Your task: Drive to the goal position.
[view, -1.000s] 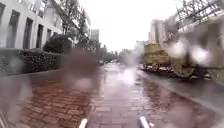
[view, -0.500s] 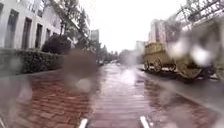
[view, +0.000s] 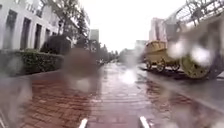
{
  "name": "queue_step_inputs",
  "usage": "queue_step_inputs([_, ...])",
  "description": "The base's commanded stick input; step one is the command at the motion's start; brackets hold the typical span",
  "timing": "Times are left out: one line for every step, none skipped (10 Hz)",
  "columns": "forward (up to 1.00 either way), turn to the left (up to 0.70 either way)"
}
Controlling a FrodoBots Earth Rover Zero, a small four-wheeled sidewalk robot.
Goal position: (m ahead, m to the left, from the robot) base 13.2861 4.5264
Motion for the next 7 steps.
queue_step_inputs([0.70, 0.00])
queue_step_inputs([0.70, 0.00])
queue_step_inputs([0.70, 0.00])
queue_step_inputs([0.70, 0.00])
queue_step_inputs([0.70, 0.00])
queue_step_inputs([0.70, 0.00])
queue_step_inputs([0.70, 0.00])
